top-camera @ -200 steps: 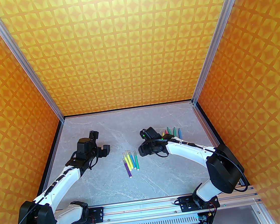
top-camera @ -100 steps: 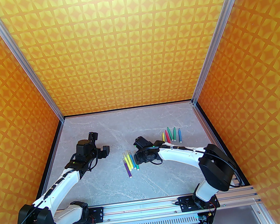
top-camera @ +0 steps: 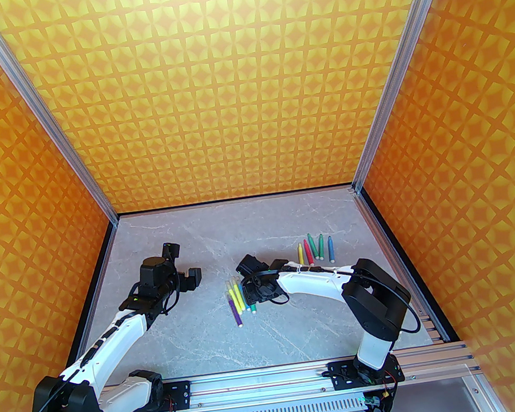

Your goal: Open the pen caps

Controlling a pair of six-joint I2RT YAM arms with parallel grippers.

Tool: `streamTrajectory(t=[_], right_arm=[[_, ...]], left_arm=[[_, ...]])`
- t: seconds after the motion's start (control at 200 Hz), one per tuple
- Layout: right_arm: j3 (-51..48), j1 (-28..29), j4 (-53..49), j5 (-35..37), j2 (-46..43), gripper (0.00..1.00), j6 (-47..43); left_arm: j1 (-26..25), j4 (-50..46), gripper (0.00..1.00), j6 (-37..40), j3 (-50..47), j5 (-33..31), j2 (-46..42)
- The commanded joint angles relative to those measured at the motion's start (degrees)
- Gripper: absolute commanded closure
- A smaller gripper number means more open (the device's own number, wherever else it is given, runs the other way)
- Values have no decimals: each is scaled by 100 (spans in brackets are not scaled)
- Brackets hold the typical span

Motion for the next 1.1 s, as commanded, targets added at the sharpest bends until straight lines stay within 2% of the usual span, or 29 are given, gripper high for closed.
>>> streamTrajectory(t=[0.0, 0.28, 1.095], right_arm=[[209, 13, -147, 37, 186, 43, 17], [470, 12, -270, 83, 488, 53, -43], [761, -24, -506, 208, 1119, 61, -234]], left_arm=[[31, 120, 1, -89, -84, 88, -89], [34, 109, 1, -126, -72, 98, -90], [34, 137, 1, -258, -105, 141, -122]])
